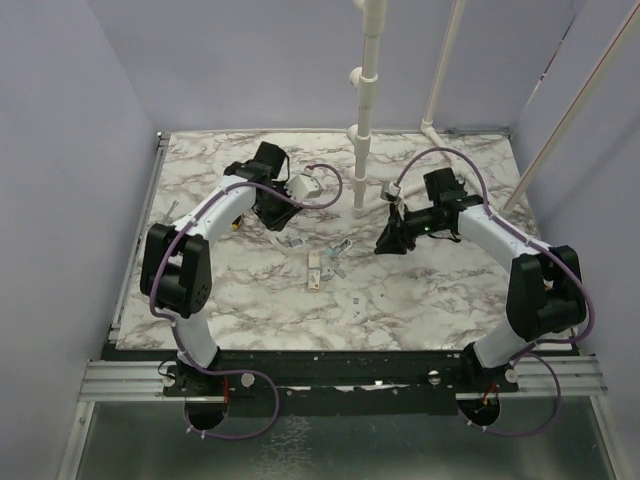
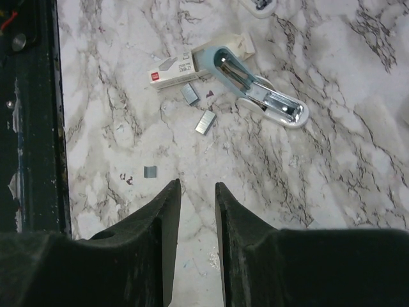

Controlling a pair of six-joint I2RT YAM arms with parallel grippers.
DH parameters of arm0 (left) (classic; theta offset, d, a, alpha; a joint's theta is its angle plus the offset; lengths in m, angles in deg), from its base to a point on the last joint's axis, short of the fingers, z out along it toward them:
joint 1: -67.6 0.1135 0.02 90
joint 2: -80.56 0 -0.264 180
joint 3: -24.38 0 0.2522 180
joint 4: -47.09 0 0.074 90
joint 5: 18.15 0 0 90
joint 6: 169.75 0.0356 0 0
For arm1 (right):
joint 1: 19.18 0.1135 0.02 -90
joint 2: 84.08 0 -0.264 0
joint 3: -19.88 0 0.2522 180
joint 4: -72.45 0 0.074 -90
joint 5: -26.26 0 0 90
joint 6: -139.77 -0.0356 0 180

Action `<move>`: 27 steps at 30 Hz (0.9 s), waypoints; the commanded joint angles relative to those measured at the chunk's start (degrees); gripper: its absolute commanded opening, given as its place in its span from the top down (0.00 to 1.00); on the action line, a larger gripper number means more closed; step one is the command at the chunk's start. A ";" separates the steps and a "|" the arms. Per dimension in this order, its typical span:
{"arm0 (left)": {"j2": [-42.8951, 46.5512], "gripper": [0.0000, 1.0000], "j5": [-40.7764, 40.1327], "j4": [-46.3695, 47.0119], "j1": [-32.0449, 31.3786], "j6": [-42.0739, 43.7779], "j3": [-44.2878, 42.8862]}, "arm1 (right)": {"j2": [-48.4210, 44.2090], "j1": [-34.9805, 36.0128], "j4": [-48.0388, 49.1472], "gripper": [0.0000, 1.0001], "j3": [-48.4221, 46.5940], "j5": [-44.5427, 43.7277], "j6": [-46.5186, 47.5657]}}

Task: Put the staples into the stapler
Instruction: Adjust the staple in the stapler.

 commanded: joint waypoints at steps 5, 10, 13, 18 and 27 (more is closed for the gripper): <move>11.78 0.63 14.69 12.83 7.15 -4.50 13.95 | 1.98 8.09 -4.05 0.67 -7.37 -7.96 4.38; 13.71 0.59 22.46 16.12 10.11 -6.28 17.97 | 4.43 9.93 -3.81 0.67 -8.55 -7.67 4.36; 14.43 0.56 25.15 16.94 11.02 -5.49 19.74 | 4.45 10.63 -2.41 0.67 -7.23 -7.59 3.76; 15.05 0.54 27.59 17.08 11.53 -3.82 21.33 | 4.33 10.94 -1.27 0.68 -6.10 -7.41 3.04; 12.14 0.51 26.25 17.43 11.55 -1.09 21.01 | 3.75 11.06 -0.69 0.67 -5.12 -6.88 2.33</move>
